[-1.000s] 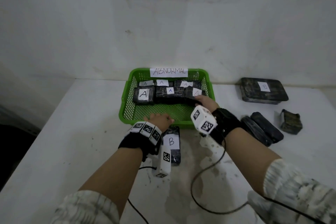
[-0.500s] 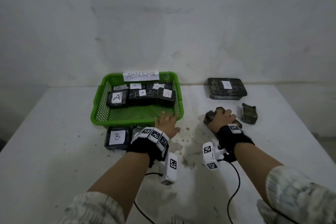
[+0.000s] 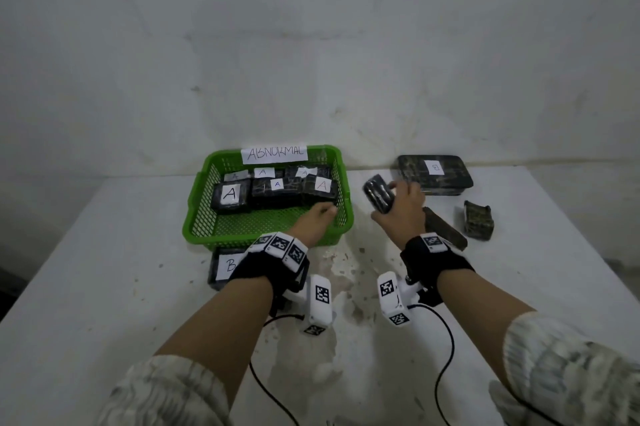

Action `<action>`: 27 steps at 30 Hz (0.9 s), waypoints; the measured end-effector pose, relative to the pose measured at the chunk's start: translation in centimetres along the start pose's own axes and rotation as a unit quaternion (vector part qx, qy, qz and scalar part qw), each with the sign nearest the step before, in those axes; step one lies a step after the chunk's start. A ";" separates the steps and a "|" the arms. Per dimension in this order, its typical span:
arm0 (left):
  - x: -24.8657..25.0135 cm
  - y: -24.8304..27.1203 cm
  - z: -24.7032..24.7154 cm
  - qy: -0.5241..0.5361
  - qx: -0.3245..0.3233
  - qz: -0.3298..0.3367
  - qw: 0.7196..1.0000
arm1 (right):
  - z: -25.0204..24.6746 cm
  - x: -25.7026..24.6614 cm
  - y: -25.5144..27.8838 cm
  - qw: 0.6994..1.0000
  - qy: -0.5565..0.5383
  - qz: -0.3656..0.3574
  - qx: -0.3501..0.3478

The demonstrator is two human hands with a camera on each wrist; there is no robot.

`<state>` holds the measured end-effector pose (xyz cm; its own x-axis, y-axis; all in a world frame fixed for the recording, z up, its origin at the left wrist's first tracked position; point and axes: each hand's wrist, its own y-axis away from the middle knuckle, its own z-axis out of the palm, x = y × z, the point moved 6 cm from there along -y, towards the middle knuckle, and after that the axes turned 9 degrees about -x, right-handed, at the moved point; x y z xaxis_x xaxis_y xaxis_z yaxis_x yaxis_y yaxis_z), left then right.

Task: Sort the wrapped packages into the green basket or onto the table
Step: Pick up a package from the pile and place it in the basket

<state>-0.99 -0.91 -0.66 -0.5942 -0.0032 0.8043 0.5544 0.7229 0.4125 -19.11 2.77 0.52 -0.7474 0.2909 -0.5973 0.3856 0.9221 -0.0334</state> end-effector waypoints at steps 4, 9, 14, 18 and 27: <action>1.1 0.2 -1.3 0.194 0.001 0.023 0.981 | 2.0 -4.7 0.9 0.985 0.027 -0.164 -0.044; 0.6 1.0 -3.5 0.318 0.057 0.033 0.946 | 3.9 -8.1 2.6 0.969 -0.006 -0.229 -0.092; -1.1 1.5 -6.1 0.273 0.081 0.046 0.957 | 3.8 -9.3 2.3 0.935 -0.295 -0.127 -0.150; -1.6 2.9 -6.6 0.290 0.053 0.060 0.954 | 3.8 -9.6 1.4 0.921 -0.358 -0.041 -0.150; -2.7 3.8 -7.7 0.322 0.086 0.070 0.940 | 7.9 -10.9 3.1 0.829 -0.497 0.048 -0.252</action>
<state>7.20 -3.49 1.99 -0.0156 -0.2775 0.9606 0.4657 0.8482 0.2525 -5.50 0.47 0.62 0.1850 0.2450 -0.9517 -0.0442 0.9695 0.2410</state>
